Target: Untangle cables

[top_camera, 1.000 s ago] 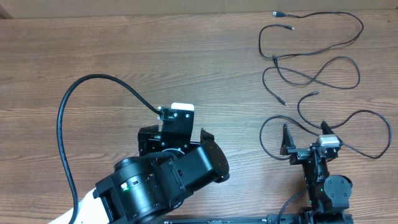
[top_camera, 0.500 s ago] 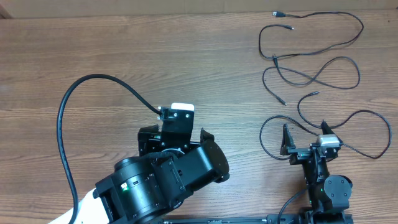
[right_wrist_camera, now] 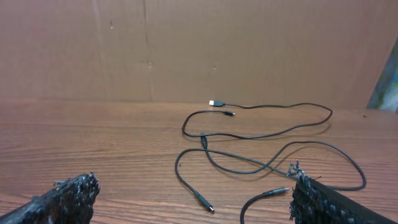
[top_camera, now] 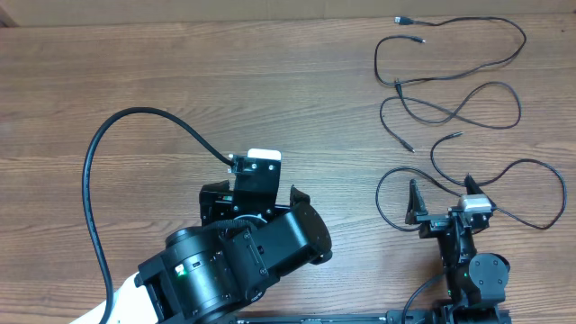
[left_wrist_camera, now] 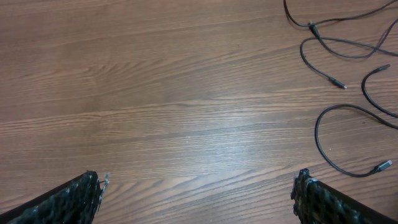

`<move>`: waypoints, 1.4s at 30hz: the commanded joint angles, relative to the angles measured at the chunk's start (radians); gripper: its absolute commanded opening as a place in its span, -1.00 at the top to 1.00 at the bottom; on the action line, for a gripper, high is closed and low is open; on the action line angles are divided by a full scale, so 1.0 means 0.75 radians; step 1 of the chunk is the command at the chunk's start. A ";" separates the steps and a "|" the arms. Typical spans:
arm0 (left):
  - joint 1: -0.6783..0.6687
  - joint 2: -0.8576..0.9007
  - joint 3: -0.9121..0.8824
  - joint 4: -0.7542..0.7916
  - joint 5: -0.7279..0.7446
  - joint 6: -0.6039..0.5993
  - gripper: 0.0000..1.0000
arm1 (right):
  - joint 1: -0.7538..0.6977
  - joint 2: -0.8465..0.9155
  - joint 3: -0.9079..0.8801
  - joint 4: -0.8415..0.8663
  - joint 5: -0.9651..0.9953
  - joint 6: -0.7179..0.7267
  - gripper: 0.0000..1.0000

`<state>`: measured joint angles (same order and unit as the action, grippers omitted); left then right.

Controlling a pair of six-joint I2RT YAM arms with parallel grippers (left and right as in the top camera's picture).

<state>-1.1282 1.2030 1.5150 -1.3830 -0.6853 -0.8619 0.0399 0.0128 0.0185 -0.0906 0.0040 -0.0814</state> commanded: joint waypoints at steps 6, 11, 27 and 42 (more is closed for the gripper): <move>0.003 0.009 -0.005 -0.005 0.161 -0.018 -1.00 | -0.003 -0.013 -0.014 0.008 -0.003 0.008 -1.00; 0.010 0.003 -0.005 -0.027 0.211 0.030 -0.99 | -0.003 -0.013 -0.014 0.008 -0.003 0.008 -1.00; 0.571 -0.037 -0.021 0.105 0.613 0.384 -0.99 | -0.003 -0.013 -0.014 0.008 -0.003 0.008 -1.00; 0.809 -0.447 -0.583 0.647 0.833 0.737 -0.99 | -0.003 -0.013 -0.014 0.008 -0.003 0.008 -1.00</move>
<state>-0.5545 0.9234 1.1477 -0.9379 -0.1192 -0.3923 0.0399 0.0128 0.0185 -0.0906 0.0036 -0.0814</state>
